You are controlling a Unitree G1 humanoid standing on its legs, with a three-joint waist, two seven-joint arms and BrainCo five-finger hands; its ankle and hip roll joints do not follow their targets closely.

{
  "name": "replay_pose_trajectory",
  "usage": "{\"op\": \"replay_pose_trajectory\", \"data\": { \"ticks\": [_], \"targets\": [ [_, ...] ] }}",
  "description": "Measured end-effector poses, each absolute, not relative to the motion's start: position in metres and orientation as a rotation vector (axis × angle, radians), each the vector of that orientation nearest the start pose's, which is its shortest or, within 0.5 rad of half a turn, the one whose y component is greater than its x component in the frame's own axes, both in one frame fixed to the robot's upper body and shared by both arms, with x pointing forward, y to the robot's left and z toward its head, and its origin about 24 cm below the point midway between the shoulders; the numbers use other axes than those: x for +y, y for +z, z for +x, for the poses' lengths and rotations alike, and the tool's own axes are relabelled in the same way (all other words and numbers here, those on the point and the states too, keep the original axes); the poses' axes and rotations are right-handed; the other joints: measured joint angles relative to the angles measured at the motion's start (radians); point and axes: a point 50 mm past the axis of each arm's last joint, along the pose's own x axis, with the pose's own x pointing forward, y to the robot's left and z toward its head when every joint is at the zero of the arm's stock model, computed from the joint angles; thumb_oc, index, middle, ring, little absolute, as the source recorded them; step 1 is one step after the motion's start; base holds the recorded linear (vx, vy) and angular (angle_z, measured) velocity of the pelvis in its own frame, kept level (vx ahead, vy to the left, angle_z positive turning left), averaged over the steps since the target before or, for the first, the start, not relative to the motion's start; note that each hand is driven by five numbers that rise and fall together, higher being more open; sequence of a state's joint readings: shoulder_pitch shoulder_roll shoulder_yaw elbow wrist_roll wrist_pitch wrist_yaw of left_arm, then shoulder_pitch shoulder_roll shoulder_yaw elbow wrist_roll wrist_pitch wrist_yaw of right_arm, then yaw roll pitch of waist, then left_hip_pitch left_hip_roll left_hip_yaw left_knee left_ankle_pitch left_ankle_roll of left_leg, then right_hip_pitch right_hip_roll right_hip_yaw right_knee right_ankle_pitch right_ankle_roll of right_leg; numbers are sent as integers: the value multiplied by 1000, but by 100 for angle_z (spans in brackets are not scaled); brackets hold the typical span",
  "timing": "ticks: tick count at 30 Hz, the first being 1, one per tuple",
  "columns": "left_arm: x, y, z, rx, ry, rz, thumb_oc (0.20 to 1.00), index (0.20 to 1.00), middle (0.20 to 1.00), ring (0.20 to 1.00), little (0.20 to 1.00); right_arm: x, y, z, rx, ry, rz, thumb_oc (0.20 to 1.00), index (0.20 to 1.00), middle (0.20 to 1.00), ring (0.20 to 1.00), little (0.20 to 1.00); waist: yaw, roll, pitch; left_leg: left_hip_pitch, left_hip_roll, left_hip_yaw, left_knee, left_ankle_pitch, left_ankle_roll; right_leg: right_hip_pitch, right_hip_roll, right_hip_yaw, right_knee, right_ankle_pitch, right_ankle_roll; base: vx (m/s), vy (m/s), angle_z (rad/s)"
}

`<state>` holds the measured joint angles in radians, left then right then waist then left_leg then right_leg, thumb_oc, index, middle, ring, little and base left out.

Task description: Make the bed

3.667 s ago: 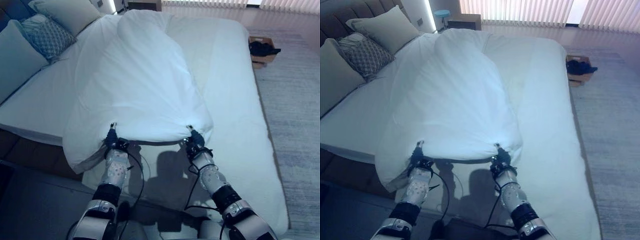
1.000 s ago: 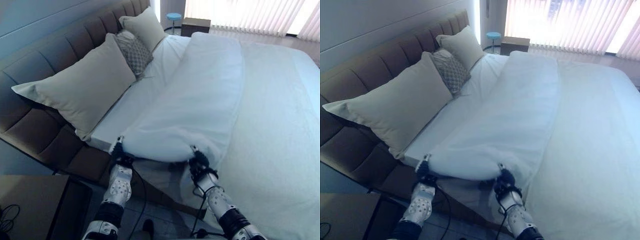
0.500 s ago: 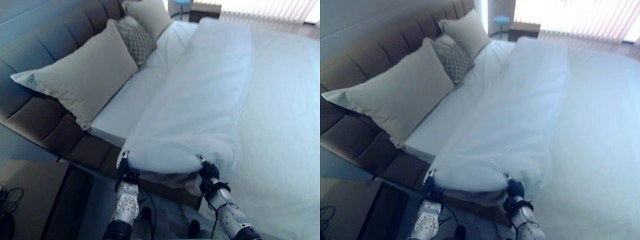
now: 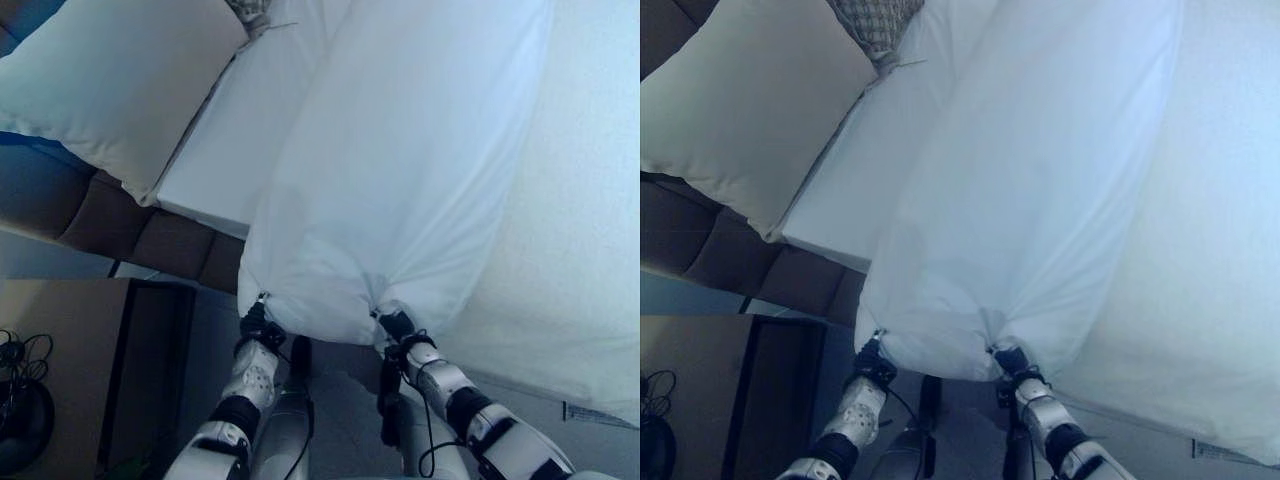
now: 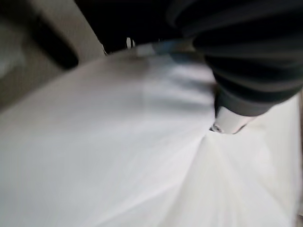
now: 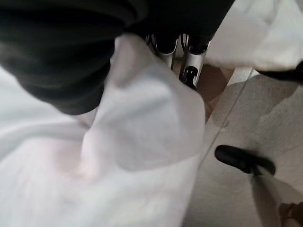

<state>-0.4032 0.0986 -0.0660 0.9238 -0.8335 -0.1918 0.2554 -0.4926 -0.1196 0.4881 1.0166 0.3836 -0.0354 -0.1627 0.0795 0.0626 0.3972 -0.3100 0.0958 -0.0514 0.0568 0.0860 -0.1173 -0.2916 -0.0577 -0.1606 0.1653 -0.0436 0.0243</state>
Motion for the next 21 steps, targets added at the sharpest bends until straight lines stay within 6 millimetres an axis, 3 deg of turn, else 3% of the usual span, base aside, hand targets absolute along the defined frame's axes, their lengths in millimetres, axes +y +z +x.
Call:
{"op": "replay_pose_trajectory", "data": {
  "ticks": [1, 6, 10, 14, 16, 18, 19, 21],
  "targets": [
    [176, -46, 295, 425, 449, -549, 1000, 1000, 1000, 1000, 1000, -114, -58, 294, 564, 126, -194, 1000, 1000, 1000, 1000, 1000, 7, -1, 1, 4, 0, 5, 0, 0, 0, 11, 3, 2, -16, 5, 1, 29, 63, -3],
    [212, -48, 287, 437, 560, -400, 1000, 1000, 1000, 1000, 1000, -152, -79, 276, 677, 58, -335, 1000, 1000, 1000, 1000, 1000, 18, -4, 5, 27, 1, 27, -12, 0, 1, 32, 4, 10, -34, 15, 3, 17, 29, -5],
    [238, -68, 261, 535, 679, -237, 1000, 1000, 1000, 1000, 1000, -191, -105, 243, 852, -48, -396, 1000, 1000, 1000, 1000, 1000, 17, -5, 7, 64, 2, 48, -28, 2, 6, 70, 7, 15, -69, 37, 8, 33, -28, -8],
    [266, -100, 210, 751, 765, -66, 1000, 1000, 1000, 1000, 1000, -242, -121, 200, 1026, -293, -323, 1000, 1000, 1000, 1000, 1000, -10, -8, 10, 128, -5, 54, -68, 13, 20, 129, 2, 23, -107, 51, 18, 96, -50, -3],
    [276, -121, 167, 915, 800, -12, 1000, 1000, 1000, 1000, 1000, -273, -127, 169, 1094, -515, -196, 1000, 1000, 1000, 1000, 1000, -35, -4, 10, 184, -14, 58, -101, 21, 26, 182, -9, 29, -131, 54, 29, 133, -97, 2],
    [282, -131, 142, 1005, 820, 9, 1000, 1000, 1000, 1000, 1000, -287, -129, 149, 1121, -621, -131, 1000, 1000, 1000, 1000, 1000, -52, -1, 6, 232, -17, 57, -122, 25, 28, 220, -10, 29, -137, 50, 34, 94, -121, 3],
    [286, -137, 120, 1065, 843, 1, 1000, 1000, 1000, 1000, 1000, -300, -130, 131, 1149, -691, -110, 1000, 1000, 1000, 1000, 1000, -70, 5, -8, 261, -13, 55, -143, 22, 26, 237, -16, 29, -138, 42, 37, 75, -153, 0],
    [288, -141, 104, 1110, 851, 7, 1000, 1000, 1000, 1000, 1000, -315, -130, 109, 1161, -827, -14, 1000, 1000, 1000, 1000, 1000, -78, 21, -41, 265, -13, 55, -145, 24, 29, 236, -12, 29, -125, 35, 37, 52, -182, 0]
  ]
}}
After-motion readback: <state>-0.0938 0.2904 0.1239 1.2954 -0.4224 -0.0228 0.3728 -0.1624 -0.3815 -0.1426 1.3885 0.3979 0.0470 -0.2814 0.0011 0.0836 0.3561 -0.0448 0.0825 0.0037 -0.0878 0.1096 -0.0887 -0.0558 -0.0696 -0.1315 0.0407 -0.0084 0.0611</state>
